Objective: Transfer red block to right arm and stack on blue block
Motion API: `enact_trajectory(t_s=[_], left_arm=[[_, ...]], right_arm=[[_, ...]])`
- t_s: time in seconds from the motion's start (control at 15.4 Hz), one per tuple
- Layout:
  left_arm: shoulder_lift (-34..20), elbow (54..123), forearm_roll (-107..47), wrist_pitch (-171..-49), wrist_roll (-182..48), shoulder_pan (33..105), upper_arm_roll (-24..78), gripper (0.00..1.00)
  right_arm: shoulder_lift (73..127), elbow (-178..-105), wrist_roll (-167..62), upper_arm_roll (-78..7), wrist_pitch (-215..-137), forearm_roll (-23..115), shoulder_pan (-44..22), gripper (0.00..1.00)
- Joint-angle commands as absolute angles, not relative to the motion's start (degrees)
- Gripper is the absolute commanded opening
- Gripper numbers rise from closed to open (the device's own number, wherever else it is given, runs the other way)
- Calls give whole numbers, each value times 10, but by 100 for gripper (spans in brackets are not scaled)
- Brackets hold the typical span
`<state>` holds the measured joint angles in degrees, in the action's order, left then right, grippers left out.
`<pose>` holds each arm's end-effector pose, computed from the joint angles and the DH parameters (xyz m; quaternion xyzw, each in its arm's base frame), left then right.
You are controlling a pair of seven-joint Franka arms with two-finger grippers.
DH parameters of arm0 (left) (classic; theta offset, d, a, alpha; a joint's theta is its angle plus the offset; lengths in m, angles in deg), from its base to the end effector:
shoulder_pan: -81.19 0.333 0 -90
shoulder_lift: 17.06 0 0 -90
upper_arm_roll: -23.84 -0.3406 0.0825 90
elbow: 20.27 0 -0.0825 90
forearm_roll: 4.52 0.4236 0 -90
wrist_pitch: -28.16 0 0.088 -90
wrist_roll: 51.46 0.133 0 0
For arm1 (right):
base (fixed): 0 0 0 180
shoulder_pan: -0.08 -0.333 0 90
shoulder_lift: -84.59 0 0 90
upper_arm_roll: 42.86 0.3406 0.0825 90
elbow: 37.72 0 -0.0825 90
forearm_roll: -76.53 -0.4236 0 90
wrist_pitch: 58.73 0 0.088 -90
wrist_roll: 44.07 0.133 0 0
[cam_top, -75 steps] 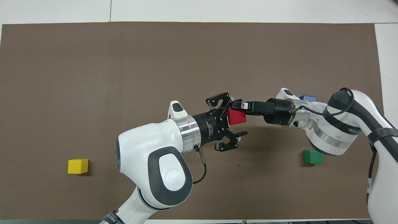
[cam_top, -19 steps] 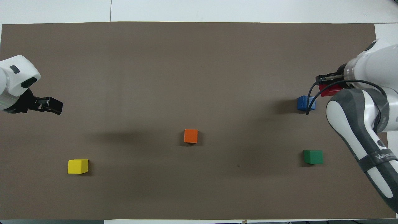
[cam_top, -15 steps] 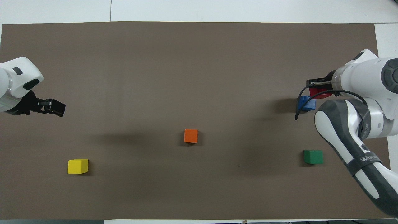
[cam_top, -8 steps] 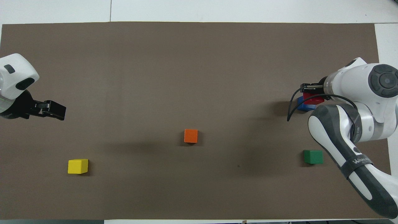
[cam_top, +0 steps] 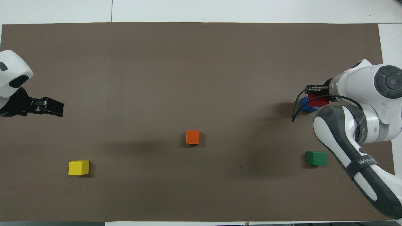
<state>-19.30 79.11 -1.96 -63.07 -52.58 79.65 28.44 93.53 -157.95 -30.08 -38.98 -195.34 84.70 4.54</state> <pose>0.5708 -0.0562 0.5645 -0.9974 0.0452 0.0500 0.0271 0.6195 -0.0107 0.3330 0.9936 -0.0789 0.0702 0.0391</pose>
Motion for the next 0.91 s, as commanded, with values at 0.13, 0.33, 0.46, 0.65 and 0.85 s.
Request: enact_trajectory(t_s=[0.13,0.33,0.46,0.65,0.85], left_arm=[[-186,772,-31,-648,-530,786,268,100],[-178,754,-30,-657,-529,795,269,100],[-178,751,-30,-662,-528,796,269,100],[-174,739,-34,-668,-531,798,270,100],[-177,747,-36,-667,-534,796,271,100]], right_arm=[[936,-1588,-289,-385,-1974,854,54,0],[950,-1584,-289,-386,-1979,854,56,0],[950,-1585,-290,-386,-1979,854,57,0],[951,-1584,-294,-386,-1980,855,66,0],[951,-1584,-294,-386,-1980,855,67,0]])
